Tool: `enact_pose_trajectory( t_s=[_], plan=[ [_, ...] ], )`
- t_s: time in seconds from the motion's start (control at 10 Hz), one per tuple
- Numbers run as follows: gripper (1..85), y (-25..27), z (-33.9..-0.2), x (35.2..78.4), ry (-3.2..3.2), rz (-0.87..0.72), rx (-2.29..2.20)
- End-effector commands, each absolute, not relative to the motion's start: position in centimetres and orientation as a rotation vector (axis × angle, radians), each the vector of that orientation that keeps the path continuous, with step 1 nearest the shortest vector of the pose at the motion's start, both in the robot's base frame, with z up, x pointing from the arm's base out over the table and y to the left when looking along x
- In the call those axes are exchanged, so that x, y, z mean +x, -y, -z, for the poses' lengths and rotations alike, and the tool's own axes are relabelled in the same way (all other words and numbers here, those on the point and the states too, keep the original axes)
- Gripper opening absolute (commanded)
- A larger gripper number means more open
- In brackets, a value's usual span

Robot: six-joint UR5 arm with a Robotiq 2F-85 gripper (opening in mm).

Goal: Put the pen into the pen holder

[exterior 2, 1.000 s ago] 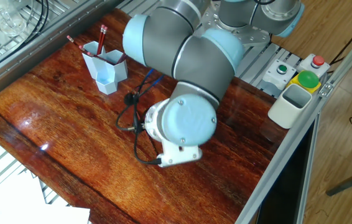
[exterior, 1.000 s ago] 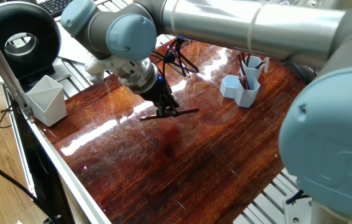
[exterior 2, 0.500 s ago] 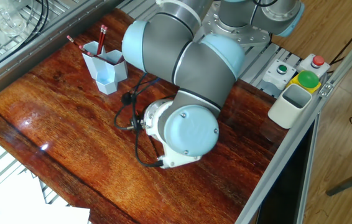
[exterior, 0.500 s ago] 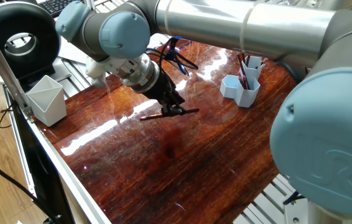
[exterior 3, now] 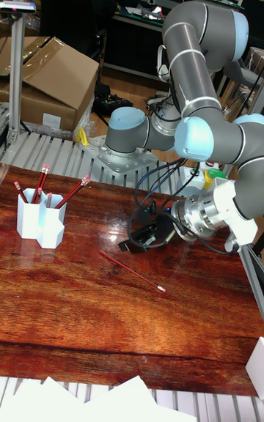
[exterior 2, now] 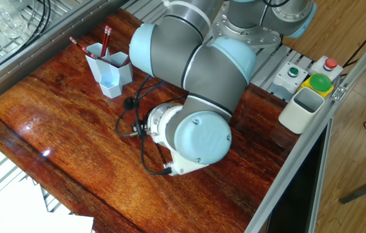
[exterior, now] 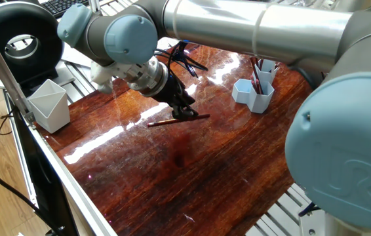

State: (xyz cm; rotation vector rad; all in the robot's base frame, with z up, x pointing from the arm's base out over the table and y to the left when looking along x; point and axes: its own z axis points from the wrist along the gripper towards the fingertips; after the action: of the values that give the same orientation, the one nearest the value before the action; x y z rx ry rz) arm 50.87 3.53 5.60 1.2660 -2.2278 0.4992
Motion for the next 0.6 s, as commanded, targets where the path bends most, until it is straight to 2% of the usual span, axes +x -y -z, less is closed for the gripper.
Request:
enact_pose_trajectory(
  t_s=[0.0,0.2,0.5],
  plan=[
    [44.0,-4.7,-3.9,51.6,2.246,-0.453,1.3],
    [44.0,-6.2,-1.6,52.5,2.258,-0.459,1.288],
    [42.7,-7.5,-1.9,52.5,2.255,-0.469,1.263]
  ],
)
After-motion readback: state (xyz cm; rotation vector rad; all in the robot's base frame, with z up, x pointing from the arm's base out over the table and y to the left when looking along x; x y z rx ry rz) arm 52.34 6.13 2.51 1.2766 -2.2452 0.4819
